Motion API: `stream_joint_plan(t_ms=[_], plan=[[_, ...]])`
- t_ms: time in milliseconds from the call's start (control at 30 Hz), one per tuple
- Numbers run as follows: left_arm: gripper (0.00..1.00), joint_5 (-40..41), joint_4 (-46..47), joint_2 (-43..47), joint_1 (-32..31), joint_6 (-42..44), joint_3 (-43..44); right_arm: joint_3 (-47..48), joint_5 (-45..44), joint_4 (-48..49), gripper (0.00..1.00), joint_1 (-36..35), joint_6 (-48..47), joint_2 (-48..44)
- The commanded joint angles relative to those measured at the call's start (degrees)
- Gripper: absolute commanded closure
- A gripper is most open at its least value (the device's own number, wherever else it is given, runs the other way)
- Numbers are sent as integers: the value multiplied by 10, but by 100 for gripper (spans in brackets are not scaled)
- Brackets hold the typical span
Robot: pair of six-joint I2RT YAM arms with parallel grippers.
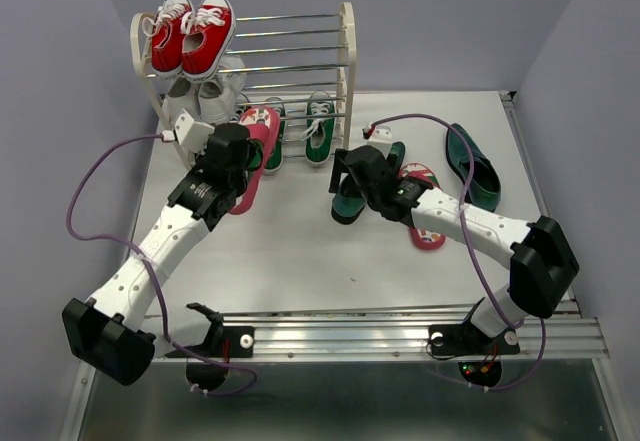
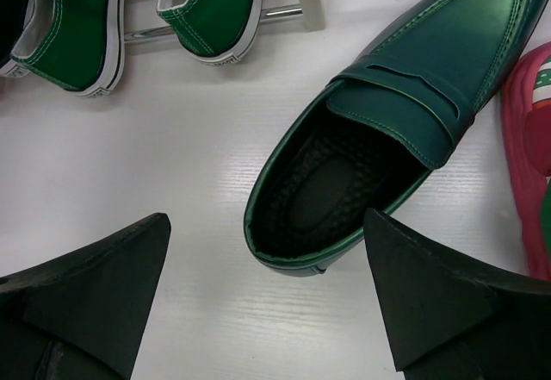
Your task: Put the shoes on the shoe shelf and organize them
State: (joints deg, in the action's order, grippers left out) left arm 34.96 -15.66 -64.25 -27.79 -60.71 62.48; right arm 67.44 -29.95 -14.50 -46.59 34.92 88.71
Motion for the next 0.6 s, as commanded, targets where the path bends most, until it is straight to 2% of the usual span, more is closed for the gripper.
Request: stream_joint_plan(t_ms=[0, 400, 567], plan=[[100, 58, 44, -32, -3, 14, 76, -2, -27, 9, 0, -2, -6, -26], [100, 121, 79, -135, -2, 25, 218, 3, -34, 10, 0, -2, -14, -23], [100, 123, 86, -187, 2, 43, 284, 3, -41, 9, 0, -2, -19, -22]])
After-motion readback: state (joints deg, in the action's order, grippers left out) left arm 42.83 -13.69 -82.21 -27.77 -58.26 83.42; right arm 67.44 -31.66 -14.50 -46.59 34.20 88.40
